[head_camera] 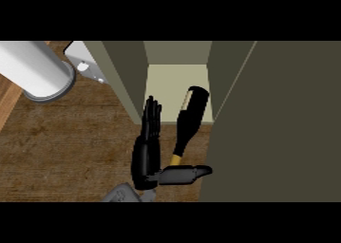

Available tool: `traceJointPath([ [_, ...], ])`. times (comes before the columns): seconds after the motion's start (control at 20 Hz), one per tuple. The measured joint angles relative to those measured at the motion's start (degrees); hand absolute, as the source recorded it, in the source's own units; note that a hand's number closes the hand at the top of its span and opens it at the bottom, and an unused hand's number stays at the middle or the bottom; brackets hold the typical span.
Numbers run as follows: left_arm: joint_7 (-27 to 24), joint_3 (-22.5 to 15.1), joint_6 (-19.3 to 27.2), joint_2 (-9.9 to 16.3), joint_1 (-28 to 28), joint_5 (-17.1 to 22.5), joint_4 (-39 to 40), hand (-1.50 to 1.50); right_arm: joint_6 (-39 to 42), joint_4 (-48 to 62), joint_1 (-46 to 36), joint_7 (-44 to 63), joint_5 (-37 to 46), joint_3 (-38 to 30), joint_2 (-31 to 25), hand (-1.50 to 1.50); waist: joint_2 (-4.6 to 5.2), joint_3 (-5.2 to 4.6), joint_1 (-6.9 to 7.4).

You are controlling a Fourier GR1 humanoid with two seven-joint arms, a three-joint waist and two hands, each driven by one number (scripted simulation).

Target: Pick up the wine, place it into the cabinet and close the cabinet

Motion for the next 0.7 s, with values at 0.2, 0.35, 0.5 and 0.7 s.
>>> traceJointPath([
  [0.2, 2.7, -1.7, 2.6, 3.3, 5.4, -2.7, -8.9, -1.50, 0.8, -0.3, 0.8, -0.1, -0.4, -1.0, -0.6, -1.50, 0.03, 0.01, -0.05],
  [0.35, 3.0, -2.9, 2.7, 5.1, 9.9, -4.3, -14.6, -1.50, 1.2, 0.3, -0.7, 0.2, -0.9, -2.2, -1.0, -1.50, 0.09, 0.00, 0.00],
  [0.5, 3.2, -3.0, 1.1, 7.7, 13.0, -4.8, -18.8, -1.50, 2.4, 0.3, 0.4, 0.1, -1.7, -2.1, -1.0, -1.50, 0.12, 0.00, -0.07],
  [0.7, 3.7, -3.4, -1.6, 12.0, 16.5, -5.1, -23.9, -1.50, 4.0, 0.2, 1.7, 1.0, -2.9, -0.8, -0.7, 1.50, 0.10, 0.01, -0.13],
])
